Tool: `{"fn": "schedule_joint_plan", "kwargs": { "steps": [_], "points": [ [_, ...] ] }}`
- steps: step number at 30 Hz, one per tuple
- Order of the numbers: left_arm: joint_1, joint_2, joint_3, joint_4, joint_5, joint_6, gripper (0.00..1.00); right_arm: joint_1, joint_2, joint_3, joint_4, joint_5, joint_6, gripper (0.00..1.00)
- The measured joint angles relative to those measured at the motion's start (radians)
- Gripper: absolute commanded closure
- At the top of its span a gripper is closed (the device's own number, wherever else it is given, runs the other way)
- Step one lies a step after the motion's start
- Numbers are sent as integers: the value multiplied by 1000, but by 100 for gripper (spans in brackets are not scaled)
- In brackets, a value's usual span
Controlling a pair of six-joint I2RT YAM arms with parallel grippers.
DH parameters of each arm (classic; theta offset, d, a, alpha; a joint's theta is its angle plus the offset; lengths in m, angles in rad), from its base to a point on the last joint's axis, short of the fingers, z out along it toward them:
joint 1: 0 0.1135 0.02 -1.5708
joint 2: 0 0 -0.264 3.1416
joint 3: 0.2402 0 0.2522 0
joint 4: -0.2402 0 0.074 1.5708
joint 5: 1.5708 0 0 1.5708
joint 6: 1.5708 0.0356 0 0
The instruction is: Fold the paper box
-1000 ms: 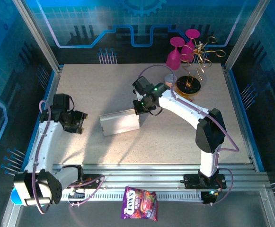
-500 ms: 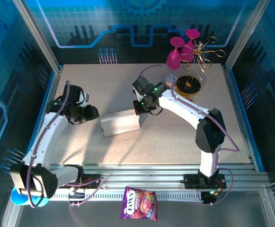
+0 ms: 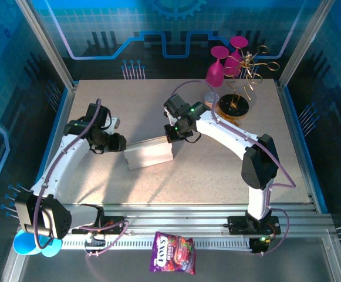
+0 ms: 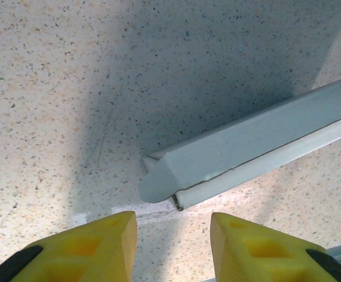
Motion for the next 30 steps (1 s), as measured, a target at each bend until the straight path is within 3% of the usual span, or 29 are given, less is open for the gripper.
{"fn": "schedule_joint_plan", "kwargs": {
  "steps": [6, 18, 30],
  "points": [
    [0, 6, 0, -10, -29, 23, 59, 0, 0, 0, 0, 0, -3, 100],
    [-2, 64, 0, 21, -28, 26, 80, 0, 0, 0, 0, -4, -3, 100],
    [-4, 72, -2, 48, -27, 26, 64, -1, 0, 0, 0, -5, -3, 100]
  ]
}}
